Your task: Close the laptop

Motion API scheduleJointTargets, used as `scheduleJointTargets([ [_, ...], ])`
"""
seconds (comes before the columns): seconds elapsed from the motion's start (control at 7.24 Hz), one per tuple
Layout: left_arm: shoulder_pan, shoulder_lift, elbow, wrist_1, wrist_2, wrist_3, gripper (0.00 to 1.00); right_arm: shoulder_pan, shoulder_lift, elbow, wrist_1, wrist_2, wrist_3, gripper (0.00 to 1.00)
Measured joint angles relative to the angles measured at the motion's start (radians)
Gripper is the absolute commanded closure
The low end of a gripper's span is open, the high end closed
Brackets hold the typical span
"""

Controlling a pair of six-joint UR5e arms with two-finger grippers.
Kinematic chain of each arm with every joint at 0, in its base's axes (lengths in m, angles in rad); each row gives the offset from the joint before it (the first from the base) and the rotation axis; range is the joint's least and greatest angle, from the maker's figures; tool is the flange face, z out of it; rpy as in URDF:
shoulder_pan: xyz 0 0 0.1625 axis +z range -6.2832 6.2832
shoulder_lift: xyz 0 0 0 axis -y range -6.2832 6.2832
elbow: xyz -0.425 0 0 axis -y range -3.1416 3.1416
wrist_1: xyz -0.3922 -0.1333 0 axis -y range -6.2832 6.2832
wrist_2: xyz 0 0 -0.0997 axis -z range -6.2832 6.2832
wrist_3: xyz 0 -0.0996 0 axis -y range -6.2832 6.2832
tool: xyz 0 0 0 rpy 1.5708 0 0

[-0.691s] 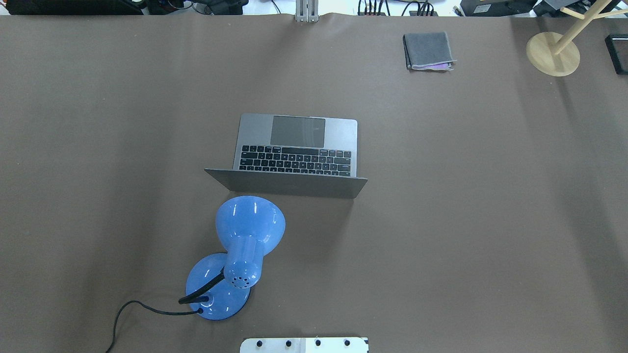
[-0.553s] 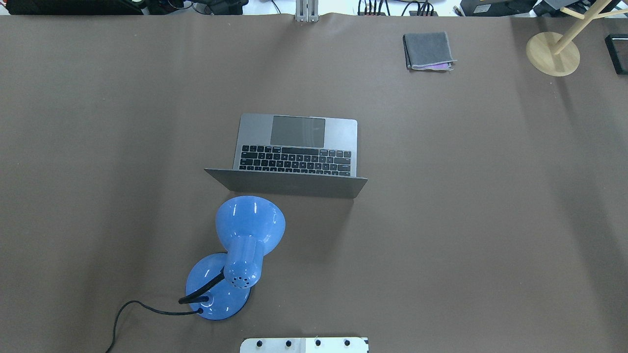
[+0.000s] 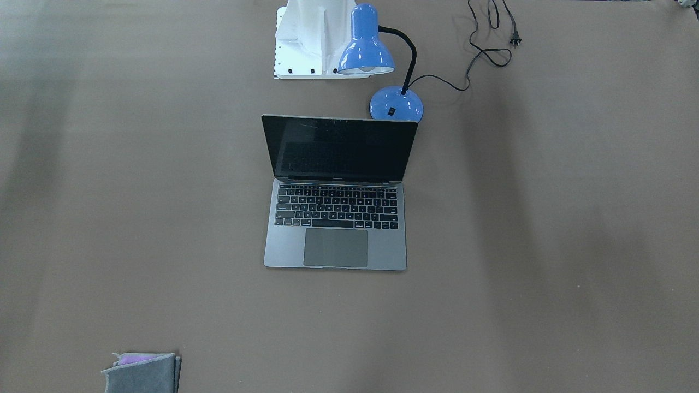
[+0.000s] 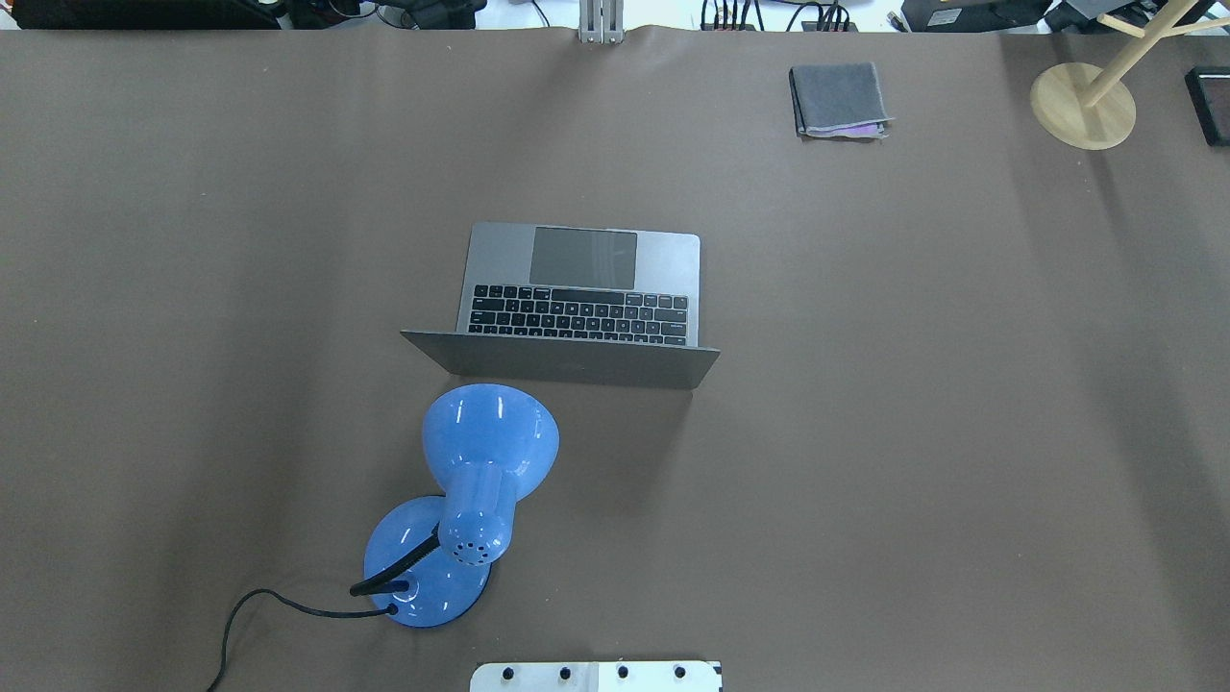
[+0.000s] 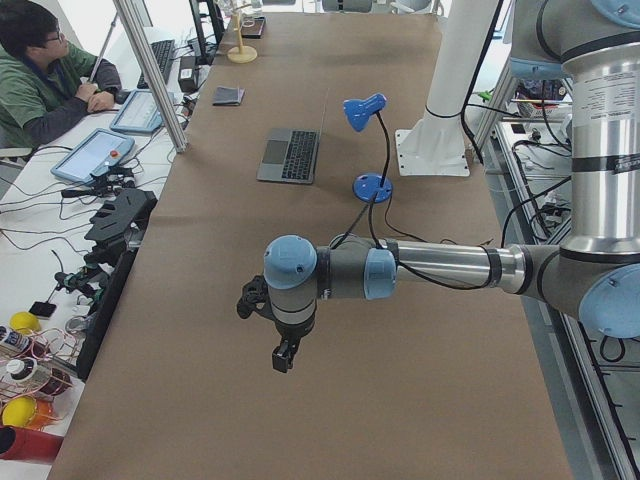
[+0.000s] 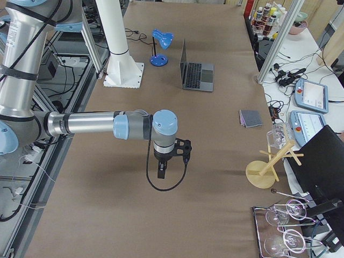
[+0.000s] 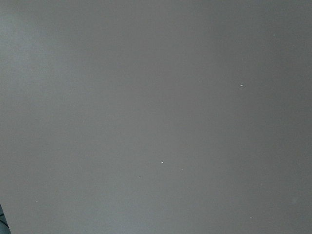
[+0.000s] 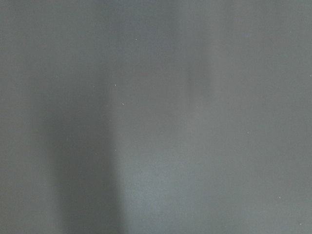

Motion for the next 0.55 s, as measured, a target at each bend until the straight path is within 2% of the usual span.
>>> scheduleJointTargets([
  [0.55,0.0,-0.005,-0.008,-0.051,-0.005,-0.009,0.01,-0.001,0.005,0.003,0.005,0.003,0.002,0.0],
])
